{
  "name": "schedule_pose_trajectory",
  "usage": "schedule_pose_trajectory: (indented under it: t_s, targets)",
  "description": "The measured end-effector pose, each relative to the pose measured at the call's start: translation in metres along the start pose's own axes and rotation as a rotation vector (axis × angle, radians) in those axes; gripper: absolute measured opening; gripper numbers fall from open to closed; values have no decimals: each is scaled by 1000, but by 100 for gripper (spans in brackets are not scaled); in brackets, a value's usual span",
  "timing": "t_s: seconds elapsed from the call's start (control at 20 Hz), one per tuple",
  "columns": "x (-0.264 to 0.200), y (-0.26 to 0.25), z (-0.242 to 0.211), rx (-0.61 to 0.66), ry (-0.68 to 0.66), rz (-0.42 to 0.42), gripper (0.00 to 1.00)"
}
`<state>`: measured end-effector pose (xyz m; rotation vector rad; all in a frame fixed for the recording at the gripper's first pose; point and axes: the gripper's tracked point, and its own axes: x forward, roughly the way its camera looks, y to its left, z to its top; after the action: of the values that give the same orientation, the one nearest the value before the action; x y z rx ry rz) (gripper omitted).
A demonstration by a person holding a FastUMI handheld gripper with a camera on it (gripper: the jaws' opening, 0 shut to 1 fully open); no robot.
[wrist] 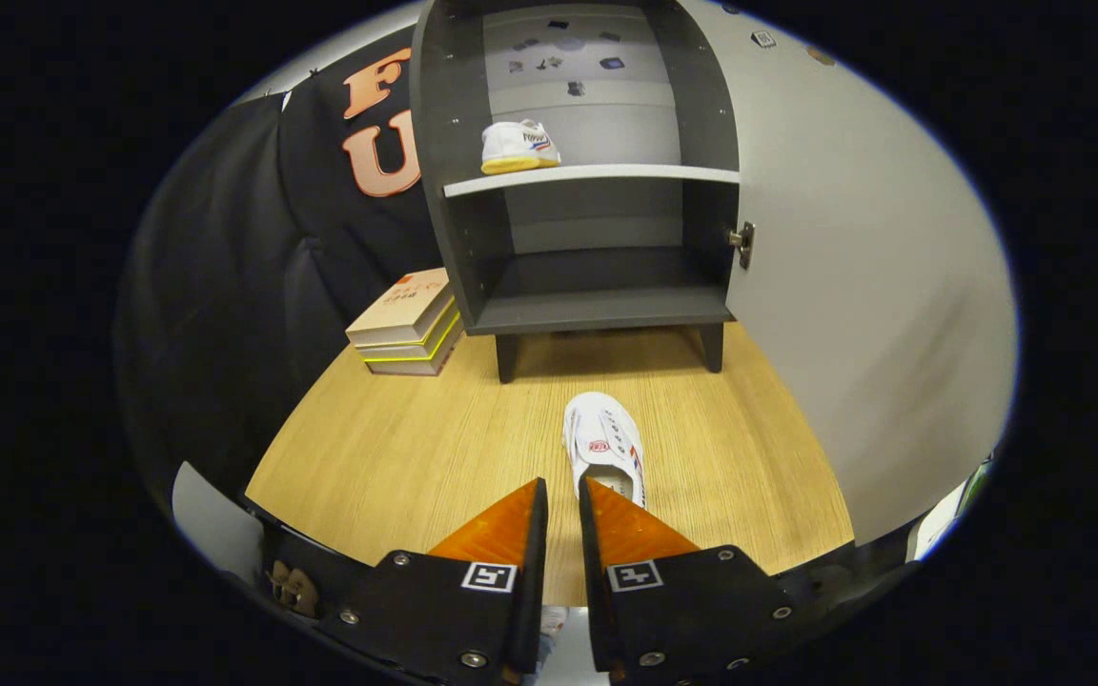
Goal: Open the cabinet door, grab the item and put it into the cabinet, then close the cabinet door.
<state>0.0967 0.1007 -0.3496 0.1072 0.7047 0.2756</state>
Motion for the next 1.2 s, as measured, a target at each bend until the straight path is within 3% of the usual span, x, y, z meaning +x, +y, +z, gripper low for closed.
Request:
schedule_pose_trajectory:
  t_s: [0.55,0.9,1.2]
  targets:
    - [90,-12,-51,-9,170,48,22]
    - [140,-9,-53,35,175,65,23]
    - [147,-10,-36,69,105,65,2]
